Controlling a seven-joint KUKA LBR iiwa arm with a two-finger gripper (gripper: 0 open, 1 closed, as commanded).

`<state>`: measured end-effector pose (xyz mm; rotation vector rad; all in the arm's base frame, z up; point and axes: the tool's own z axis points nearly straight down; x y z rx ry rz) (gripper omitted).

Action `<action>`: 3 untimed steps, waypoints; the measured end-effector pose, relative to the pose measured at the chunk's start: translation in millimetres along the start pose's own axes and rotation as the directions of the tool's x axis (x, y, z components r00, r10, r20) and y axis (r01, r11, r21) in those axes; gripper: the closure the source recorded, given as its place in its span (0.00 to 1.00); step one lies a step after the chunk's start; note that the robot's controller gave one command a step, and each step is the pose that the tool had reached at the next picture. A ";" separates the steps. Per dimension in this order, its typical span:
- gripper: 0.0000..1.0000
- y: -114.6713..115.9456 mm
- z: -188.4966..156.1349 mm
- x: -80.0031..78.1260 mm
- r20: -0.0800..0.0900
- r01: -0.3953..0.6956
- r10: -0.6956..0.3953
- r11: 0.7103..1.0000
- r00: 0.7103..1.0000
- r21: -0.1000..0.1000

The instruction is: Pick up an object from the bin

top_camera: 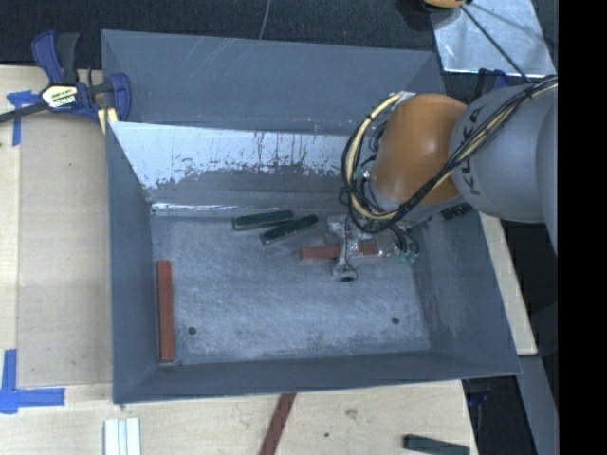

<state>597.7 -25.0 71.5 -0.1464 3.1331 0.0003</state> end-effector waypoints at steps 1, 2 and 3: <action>1.00 0.0 0.0 0.0 0.000 0.000 0.000 1.000 1.000 0.000; 1.00 0.2 -4.3 1.4 -0.004 0.000 0.000 1.000 1.000 0.000; 1.00 0.2 -21.9 1.8 -0.007 0.001 -0.001 1.000 1.000 -0.001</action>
Offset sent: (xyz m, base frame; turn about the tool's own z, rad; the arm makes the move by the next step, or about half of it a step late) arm 0.0000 0.0001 0.0594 0.0000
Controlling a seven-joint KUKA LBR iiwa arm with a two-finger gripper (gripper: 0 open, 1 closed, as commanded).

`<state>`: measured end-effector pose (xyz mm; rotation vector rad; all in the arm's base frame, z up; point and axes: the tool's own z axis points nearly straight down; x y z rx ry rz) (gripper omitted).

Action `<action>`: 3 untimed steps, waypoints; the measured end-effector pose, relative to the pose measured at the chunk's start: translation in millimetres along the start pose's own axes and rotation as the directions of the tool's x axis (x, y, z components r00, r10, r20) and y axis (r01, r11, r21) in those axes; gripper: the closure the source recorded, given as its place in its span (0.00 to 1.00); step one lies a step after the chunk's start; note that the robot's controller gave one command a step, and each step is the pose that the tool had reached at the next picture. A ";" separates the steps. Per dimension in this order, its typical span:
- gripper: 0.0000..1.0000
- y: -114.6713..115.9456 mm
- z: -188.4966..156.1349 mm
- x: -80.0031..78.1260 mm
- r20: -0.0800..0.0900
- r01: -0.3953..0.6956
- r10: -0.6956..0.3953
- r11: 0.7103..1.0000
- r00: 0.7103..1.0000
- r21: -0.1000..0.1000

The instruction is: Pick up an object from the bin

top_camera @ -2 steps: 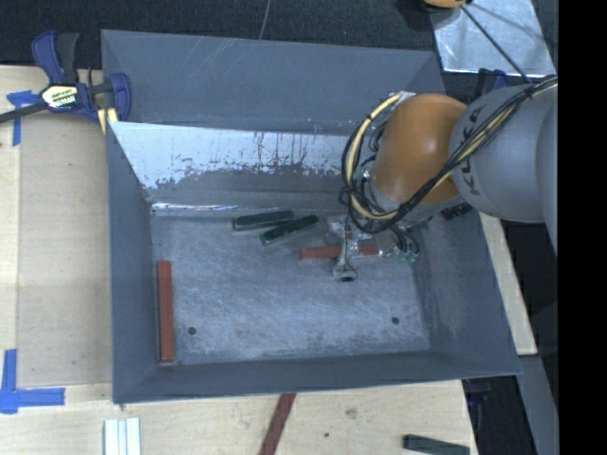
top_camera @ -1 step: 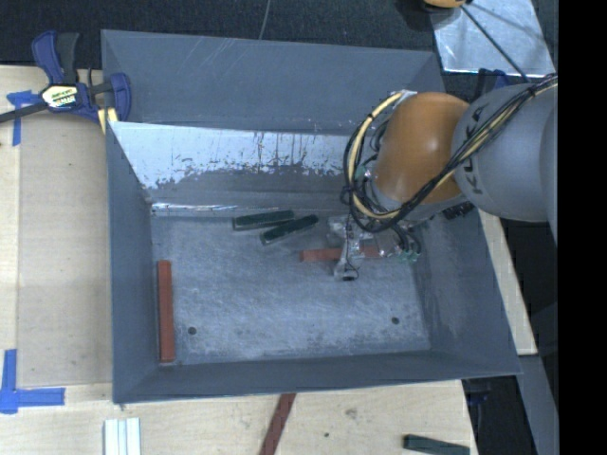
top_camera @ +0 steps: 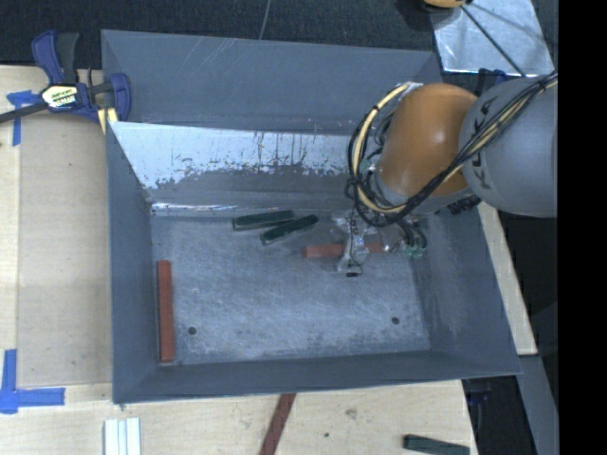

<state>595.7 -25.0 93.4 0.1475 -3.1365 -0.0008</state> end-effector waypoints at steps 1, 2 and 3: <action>1.00 -0.2 -14.9 -0.5 0.001 0.000 0.000 1.000 1.000 0.001; 1.00 -0.2 -35.1 -0.3 0.002 0.000 0.000 1.000 1.000 0.001; 1.00 -0.4 -50.0 -1.3 0.006 0.000 0.000 1.000 1.000 0.001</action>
Offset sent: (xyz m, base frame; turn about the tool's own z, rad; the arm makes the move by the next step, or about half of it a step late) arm -0.0001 0.0000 0.0642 0.0000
